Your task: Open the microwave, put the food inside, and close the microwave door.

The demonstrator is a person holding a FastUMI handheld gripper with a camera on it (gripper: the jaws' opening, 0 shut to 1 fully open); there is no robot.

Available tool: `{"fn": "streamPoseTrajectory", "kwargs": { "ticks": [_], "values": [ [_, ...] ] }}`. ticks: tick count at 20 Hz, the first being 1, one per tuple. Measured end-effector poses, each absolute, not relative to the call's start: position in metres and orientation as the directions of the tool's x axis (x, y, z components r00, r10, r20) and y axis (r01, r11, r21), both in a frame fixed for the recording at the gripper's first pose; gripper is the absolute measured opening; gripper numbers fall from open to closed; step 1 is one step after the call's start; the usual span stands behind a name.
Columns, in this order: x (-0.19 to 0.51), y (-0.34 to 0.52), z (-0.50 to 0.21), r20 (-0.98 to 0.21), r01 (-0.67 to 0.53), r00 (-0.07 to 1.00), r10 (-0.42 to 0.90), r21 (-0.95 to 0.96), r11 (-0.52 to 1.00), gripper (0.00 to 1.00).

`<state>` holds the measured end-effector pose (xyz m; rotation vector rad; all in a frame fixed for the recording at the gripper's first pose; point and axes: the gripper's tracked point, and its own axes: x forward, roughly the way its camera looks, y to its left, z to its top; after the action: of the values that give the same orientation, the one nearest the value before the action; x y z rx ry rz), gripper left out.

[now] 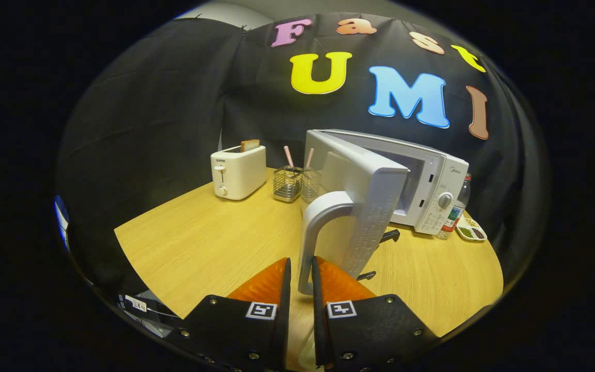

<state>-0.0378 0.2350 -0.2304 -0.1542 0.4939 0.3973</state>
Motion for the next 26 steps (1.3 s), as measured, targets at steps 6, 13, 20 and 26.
{"fn": "streamPoseTrajectory", "kwargs": {
  "ticks": [6,13,20,26],
  "values": [
    [-0.050,0.275,-0.227,-0.484,-0.472,0.782,0.393,-0.048,0.880,0.21],
    [-0.061,0.317,-0.221,-0.462,-0.584,0.720,0.517,-0.001,0.812,0.21],
    [-0.104,0.319,-0.171,-0.368,-0.671,0.679,0.635,0.040,0.740,0.67],
    [-0.106,0.270,-0.129,-0.260,-0.622,0.758,0.598,-0.013,0.783,0.97]
  ]
}}
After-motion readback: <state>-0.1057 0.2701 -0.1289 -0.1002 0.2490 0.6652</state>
